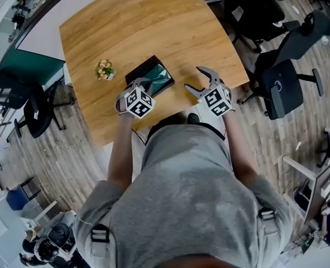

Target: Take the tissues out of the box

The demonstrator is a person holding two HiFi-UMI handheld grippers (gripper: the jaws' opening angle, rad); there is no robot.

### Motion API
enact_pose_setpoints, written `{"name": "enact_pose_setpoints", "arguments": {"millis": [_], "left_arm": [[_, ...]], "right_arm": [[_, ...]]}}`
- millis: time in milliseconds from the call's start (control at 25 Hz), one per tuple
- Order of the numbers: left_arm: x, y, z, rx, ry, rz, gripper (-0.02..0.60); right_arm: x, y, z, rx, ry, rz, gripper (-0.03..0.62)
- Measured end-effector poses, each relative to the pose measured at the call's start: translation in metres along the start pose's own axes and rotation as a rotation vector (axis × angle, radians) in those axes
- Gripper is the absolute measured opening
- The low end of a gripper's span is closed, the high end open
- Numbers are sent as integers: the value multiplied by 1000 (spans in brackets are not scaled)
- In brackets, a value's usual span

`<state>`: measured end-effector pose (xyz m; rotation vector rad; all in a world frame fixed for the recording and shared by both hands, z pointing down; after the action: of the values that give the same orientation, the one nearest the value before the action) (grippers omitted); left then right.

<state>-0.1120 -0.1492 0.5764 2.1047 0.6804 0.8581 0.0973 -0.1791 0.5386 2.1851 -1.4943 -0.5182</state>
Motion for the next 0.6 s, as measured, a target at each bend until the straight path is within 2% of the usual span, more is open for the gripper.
{"name": "enact_pose_setpoints", "arguments": {"millis": [360, 600], "left_arm": [[0, -31, 25, 23, 1, 40, 20], [15, -49, 44, 34, 2, 65, 18]], "right_arm": [[-4, -19, -9, 18, -20, 29, 333], [-6, -37, -20, 28, -33, 41, 327]]}}
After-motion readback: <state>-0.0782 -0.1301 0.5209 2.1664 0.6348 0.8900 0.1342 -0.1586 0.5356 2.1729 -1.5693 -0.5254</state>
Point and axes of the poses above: the fingertips, and each gripper's own axes: y forward along the fingers, x to its right, z out of its top, the point moved 6 cm from there along -y, backward along the fingers, and after that the axes turned 7 degrees about z, right-handed, at the moved point
